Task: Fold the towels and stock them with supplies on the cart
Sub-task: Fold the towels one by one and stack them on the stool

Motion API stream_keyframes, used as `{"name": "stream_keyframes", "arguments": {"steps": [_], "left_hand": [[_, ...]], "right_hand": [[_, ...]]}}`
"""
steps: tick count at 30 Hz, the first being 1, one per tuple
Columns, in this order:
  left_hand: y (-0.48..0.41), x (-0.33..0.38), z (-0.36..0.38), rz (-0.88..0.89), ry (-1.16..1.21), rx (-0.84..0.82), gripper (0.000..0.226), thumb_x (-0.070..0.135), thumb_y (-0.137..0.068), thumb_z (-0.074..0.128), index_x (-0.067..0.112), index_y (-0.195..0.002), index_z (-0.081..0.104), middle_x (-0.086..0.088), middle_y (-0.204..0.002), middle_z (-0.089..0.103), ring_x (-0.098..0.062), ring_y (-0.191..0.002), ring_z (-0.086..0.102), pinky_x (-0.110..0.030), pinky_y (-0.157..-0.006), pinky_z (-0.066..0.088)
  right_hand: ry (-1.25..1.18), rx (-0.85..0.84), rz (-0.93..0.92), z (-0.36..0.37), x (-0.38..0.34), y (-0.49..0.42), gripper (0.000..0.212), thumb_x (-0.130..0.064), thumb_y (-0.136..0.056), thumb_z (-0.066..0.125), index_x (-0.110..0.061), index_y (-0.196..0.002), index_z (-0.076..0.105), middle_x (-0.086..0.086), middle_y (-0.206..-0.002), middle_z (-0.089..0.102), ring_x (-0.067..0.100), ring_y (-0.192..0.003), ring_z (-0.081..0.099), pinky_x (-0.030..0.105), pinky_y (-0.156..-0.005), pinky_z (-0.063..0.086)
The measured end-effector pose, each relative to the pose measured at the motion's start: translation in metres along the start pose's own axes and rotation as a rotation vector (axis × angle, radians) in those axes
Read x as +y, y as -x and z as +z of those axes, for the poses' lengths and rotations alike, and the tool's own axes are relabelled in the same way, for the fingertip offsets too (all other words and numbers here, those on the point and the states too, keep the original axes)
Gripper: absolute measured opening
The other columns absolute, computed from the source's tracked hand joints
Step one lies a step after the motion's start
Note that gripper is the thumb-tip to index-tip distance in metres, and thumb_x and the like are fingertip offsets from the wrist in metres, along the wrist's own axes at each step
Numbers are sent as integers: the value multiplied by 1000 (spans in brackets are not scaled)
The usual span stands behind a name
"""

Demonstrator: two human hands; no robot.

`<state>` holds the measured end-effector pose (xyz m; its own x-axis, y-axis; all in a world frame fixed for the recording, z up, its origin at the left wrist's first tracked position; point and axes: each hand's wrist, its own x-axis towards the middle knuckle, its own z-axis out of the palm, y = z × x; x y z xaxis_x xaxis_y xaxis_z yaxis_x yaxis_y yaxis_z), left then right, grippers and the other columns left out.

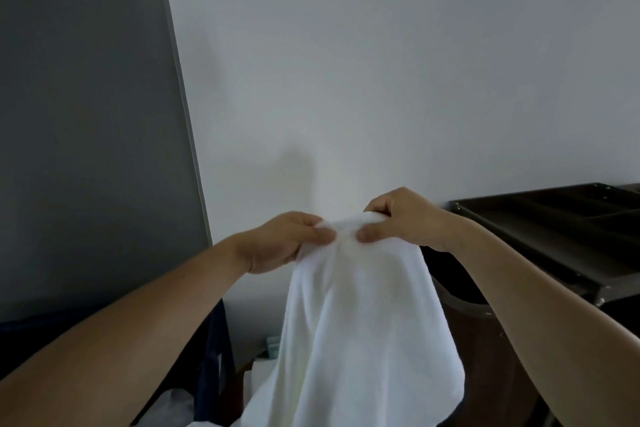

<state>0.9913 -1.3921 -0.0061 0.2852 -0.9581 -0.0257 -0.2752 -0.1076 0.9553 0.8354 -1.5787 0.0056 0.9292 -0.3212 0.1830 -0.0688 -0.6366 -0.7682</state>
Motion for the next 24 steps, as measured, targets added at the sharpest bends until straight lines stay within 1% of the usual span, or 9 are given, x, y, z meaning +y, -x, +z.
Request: {"name": "stream_keyframes", "arguments": {"steps": [4, 7, 9, 12, 15, 17, 19, 22, 24], "left_hand": [[0, 13, -34, 121, 44, 246, 32, 24, -95, 62, -7, -103, 68, -22, -104, 72, -32, -91, 70, -43, -85, 56], [-9, 5, -52, 97, 11, 419, 36, 24, -96, 62, -11, -105, 64, -28, -102, 69, -33, -87, 65, -45, -79, 51], [-14, -12, -58, 39, -40, 487, 38, 24, -97, 61, -14, -99, 61, -28, -93, 63, -32, -85, 59, -43, -75, 43], [-16, -33, -51, -39, -178, 531, 26, 24, -98, 58, 5, -79, 55, -13, -78, 51, -23, -72, 48, -32, -66, 36], [-18, -36, -33, -34, -397, 527, 39, 26, -99, 55, 13, -67, 38, -1, -61, 35, -15, -55, 33, -26, -51, 27], [-19, -32, -23, -17, -439, 557, 45, 26, -99, 54, 16, -61, 31, 1, -57, 29, -14, -52, 28, -28, -52, 25], [-19, -27, -17, -22, -437, 541, 46, 24, -98, 54, 14, -60, 31, -3, -59, 30, -17, -55, 30, -29, -56, 27], [-13, -22, -7, -57, -329, 431, 32, 26, -96, 56, 8, -71, 46, -14, -73, 40, -24, -68, 36, -37, -64, 33], [-10, -21, -3, -24, -203, 357, 33, 27, -97, 58, -1, -81, 59, -22, -82, 56, -31, -72, 50, -42, -71, 49]], "right_hand": [[-104, -2, 131, -9, 34, 17, 55, -41, -65, 86, -1, -100, 72, 17, -94, 73, 28, -82, 68, 39, -77, 51], [-217, 52, 174, -21, 49, 29, 28, -40, -63, 91, -20, -78, 79, 6, -86, 77, 19, -77, 71, 22, -64, 52], [-256, 62, 199, -28, 55, 35, 27, -41, -63, 86, -18, -74, 77, 3, -86, 77, 16, -75, 72, 20, -62, 53], [-349, 70, 217, -28, 57, 37, 32, -37, -65, 85, -11, -77, 72, 8, -85, 74, 18, -74, 69, 23, -63, 55], [-431, 30, 186, -11, 47, 32, 25, -25, -79, 80, -9, -96, 72, 8, -89, 75, 19, -78, 70, 26, -62, 55], [-477, 63, 160, 3, 37, 24, 20, -13, -90, 72, -17, -109, 71, 5, -89, 75, 18, -77, 71, 27, -59, 56], [-522, 92, 160, 16, 26, 19, 13, -7, -91, 68, -13, -101, 74, 6, -84, 73, 14, -70, 69, 25, -54, 56], [-639, -72, 143, 25, 14, 19, 28, 7, -81, 71, 1, -108, 70, 13, -87, 70, 25, -80, 73, 27, -73, 61], [-475, -136, 104, 31, 10, 20, 46, 15, -79, 71, -2, -121, 65, 11, -90, 67, 28, -92, 73, 34, -94, 57]]}}
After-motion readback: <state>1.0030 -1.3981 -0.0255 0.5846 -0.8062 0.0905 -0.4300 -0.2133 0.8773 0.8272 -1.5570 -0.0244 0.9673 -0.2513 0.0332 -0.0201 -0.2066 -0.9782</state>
